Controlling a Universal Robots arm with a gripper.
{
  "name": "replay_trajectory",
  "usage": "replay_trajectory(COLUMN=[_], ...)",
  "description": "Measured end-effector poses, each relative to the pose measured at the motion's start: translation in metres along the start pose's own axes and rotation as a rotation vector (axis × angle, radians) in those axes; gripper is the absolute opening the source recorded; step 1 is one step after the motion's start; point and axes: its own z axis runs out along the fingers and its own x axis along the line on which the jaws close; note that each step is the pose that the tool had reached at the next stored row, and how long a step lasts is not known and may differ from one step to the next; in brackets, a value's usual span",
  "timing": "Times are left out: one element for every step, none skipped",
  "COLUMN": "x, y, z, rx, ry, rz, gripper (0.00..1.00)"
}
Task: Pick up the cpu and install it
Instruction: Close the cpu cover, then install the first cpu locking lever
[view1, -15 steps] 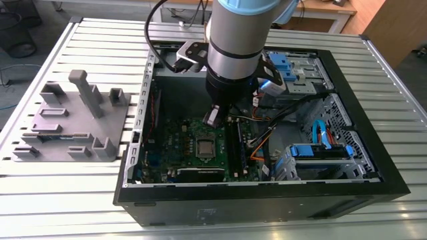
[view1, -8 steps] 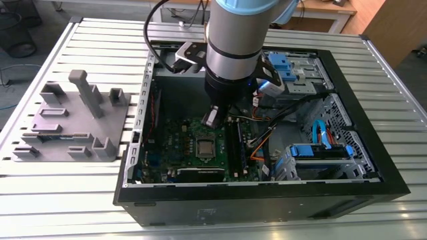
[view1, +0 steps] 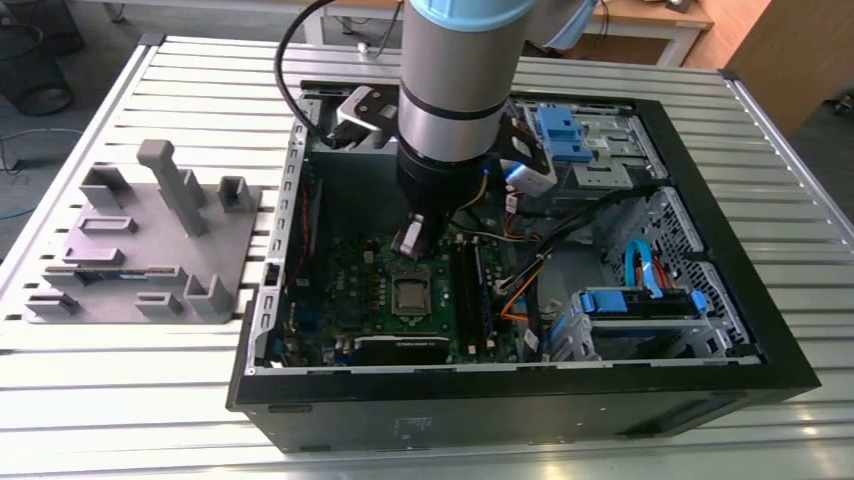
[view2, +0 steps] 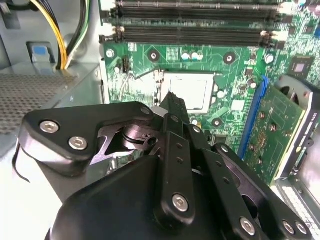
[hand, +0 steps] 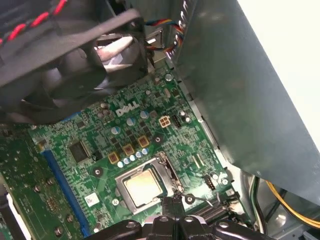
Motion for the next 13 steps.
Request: replay_trajectory(x=[0.0006, 0.0008, 0.0008, 0.0009, 0.0022, 0.0036, 0.0036, 0.0036, 0.0036, 0.0033, 0.003, 0.0024, 0.0017], y=[0.0004, 0.0004, 0.0004, 0.0004, -0.0002, -0.0009, -0.0009, -0.0009, -0.0009, -0.0008, -0.0006, -0.0002, 0.0001], z=[0.0004, 0.0005, 0.0005, 0.0005, 0.0005, 0.0006, 0.0005, 0.0006, 0.0006, 0.0006, 0.0006, 0.0006, 0.0007], rx=[0.0002, 0.0006, 0.0008, 0.0008, 0.001, 0.0012, 0.0012, 0.0012, 0.0012, 0.0012, 0.0012, 0.0012, 0.0012], ry=[0.0004, 0.001, 0.0015, 0.0016, 0.0018, 0.0021, 0.0022, 0.0021, 0.0022, 0.0022, 0.0022, 0.0022, 0.0021], rz=[0.0, 0.0, 0.0, 0.0, 0.0, 0.0, 0.0, 0.0, 0.0, 0.0, 0.0, 0.0, 0.0], gripper=[0.11, 0.11, 0.11, 0.11, 0.11, 0.11, 0.11, 0.11, 0.11, 0.11, 0.11, 0.11, 0.11])
